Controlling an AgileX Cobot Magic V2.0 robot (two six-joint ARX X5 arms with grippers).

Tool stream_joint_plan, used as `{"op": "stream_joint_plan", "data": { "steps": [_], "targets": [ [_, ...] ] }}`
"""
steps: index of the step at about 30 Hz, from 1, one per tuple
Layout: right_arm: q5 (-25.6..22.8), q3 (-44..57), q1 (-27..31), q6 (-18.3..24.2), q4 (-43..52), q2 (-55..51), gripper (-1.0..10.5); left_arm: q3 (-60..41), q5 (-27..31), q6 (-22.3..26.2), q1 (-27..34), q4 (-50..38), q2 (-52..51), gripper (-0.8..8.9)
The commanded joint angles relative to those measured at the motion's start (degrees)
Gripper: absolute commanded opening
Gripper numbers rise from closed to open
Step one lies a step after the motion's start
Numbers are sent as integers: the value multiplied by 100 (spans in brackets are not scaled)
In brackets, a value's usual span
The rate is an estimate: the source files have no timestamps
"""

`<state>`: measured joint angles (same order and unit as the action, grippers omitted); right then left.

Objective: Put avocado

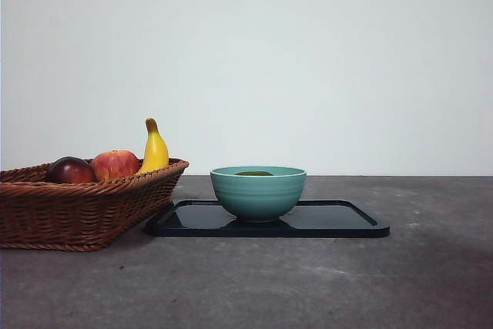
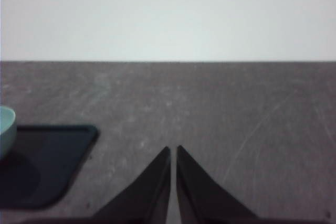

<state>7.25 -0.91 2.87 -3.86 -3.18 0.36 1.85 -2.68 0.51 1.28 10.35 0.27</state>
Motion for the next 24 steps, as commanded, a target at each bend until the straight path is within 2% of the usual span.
{"op": "stream_joint_plan", "data": {
  "steps": [1, 7, 11, 24],
  "targets": [
    [-33, 31, 11, -85, -144, -15, 14, -116, 15, -15, 4, 44, -9, 8],
    [-33, 31, 11, -85, -699, -15, 14, -116, 15, -15, 4, 44, -9, 8],
    [4, 31, 9, -236, -654, -15, 14, -116, 13, -15, 4, 42, -11, 8],
    [20, 31, 7, -232, -584, -15, 14, -116, 15, -15, 4, 42, -9, 8]
  ]
}}
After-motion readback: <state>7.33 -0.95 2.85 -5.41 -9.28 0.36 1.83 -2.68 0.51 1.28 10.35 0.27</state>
